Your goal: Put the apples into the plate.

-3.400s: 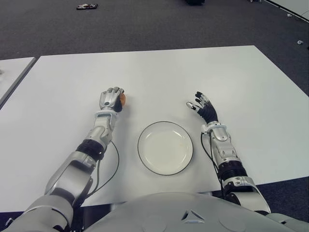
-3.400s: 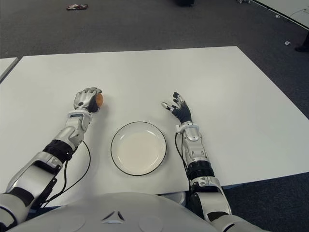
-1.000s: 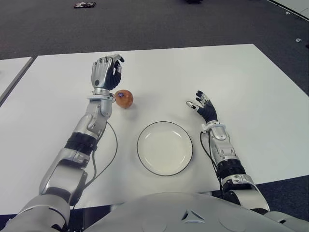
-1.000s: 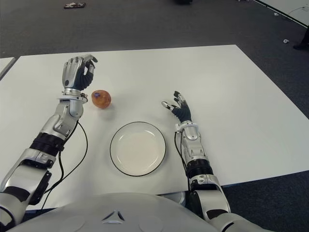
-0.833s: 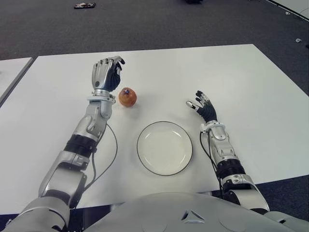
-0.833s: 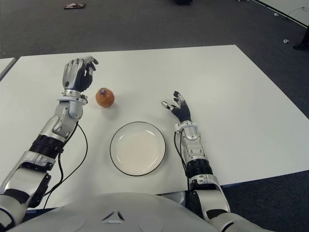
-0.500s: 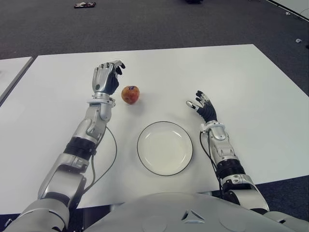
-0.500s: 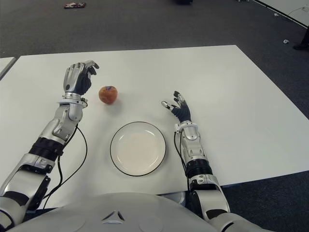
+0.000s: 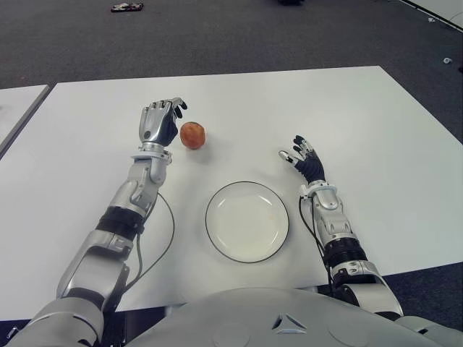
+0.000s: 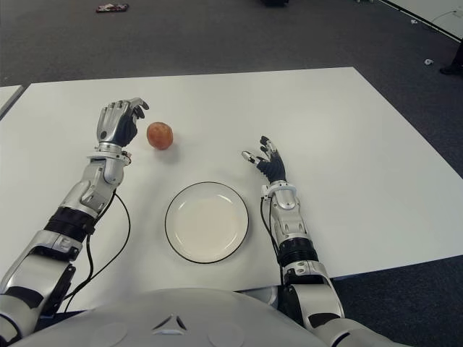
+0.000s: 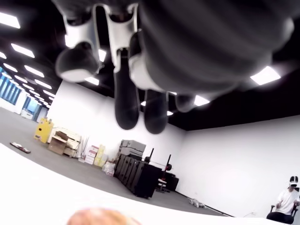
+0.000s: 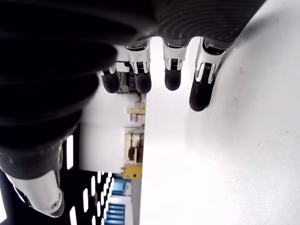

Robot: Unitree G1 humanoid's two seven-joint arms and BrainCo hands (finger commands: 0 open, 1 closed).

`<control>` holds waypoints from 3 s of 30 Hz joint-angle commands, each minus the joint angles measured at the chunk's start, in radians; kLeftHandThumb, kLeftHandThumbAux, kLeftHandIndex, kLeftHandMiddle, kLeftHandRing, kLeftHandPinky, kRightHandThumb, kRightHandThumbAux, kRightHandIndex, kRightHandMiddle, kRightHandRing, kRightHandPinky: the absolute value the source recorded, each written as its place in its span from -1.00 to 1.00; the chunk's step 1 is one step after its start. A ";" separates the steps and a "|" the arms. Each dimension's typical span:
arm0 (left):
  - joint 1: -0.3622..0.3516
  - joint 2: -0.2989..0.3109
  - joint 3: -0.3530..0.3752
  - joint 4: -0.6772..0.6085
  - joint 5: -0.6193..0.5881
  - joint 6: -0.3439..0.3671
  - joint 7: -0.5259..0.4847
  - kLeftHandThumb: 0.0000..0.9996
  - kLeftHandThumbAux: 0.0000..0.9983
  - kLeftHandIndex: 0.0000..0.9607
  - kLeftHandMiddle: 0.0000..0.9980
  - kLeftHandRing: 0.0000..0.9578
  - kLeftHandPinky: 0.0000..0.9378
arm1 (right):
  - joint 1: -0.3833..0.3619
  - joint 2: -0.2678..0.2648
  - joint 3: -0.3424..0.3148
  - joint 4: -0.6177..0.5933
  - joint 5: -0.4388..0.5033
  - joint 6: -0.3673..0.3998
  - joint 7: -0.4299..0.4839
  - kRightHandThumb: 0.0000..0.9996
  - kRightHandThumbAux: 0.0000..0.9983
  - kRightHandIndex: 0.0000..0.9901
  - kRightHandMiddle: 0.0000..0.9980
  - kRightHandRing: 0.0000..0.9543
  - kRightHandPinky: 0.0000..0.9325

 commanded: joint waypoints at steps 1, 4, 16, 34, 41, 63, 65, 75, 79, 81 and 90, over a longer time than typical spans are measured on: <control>0.013 0.006 -0.006 0.014 0.021 0.020 -0.013 0.70 0.34 -0.17 0.08 0.78 0.82 | 0.009 0.008 0.000 0.007 0.002 0.012 0.006 -0.73 0.38 -1.00 -1.00 -0.99 -0.89; 0.016 0.007 -0.006 0.014 0.025 0.028 -0.018 0.70 0.34 -0.17 0.08 0.78 0.83 | 0.008 0.007 0.000 0.009 0.003 0.011 0.007 -0.73 0.38 -1.00 -1.00 -0.99 -0.88; 0.006 0.012 -0.010 0.053 0.043 0.036 0.008 0.70 0.34 -0.17 0.08 0.77 0.82 | 0.005 0.005 0.000 0.022 0.001 0.012 0.007 -0.75 0.39 -1.00 -0.99 -0.97 -0.88; -0.058 0.008 -0.016 0.186 0.110 -0.012 0.246 0.68 0.33 -0.15 0.11 0.50 0.41 | -0.006 0.002 0.002 0.050 -0.005 -0.003 0.006 -0.76 0.36 -1.00 -0.98 -0.97 -0.90; -0.081 0.011 -0.020 0.235 0.126 -0.023 0.313 0.68 0.33 -0.15 0.11 0.45 0.37 | -0.010 0.001 0.005 0.064 -0.007 -0.015 0.009 -0.76 0.36 -1.00 -0.98 -0.97 -0.91; -0.121 0.009 -0.027 0.331 0.055 0.022 0.189 -0.26 -0.40 -0.85 -0.90 -0.91 -0.91 | -0.019 0.006 0.008 0.093 -0.011 -0.031 0.003 -0.75 0.40 -1.00 -0.99 -0.98 -0.91; -0.098 0.015 -0.019 0.286 0.035 0.026 0.149 -0.29 -0.53 -0.94 -0.96 -0.96 -0.96 | -0.018 0.006 0.009 0.094 -0.012 -0.033 0.002 -0.75 0.39 -1.00 -0.99 -0.98 -0.91; -0.057 0.022 0.054 0.132 -0.137 0.026 -0.127 -0.32 -0.81 -1.00 -1.00 -1.00 -1.00 | -0.012 0.007 0.013 0.091 -0.014 -0.035 0.000 -0.76 0.41 -1.00 -0.99 -0.98 -0.93; -0.045 0.019 0.079 0.091 -0.187 0.028 -0.196 -0.34 -0.84 -1.00 -1.00 -1.00 -1.00 | -0.012 0.007 0.013 0.091 -0.015 -0.036 -0.002 -0.76 0.41 -1.00 -0.99 -0.98 -0.92; -0.037 0.019 0.098 0.053 -0.230 0.033 -0.256 -0.35 -0.84 -1.00 -1.00 -1.00 -1.00 | -0.011 0.009 0.013 0.090 -0.014 -0.035 -0.002 -0.76 0.41 -1.00 -0.99 -0.98 -0.92; -0.018 0.026 0.135 -0.079 -0.300 0.087 -0.422 -0.37 -0.82 -1.00 -1.00 -1.00 -1.00 | -0.015 0.012 0.014 0.098 -0.013 -0.033 -0.002 -0.78 0.41 -1.00 -0.99 -0.99 -0.93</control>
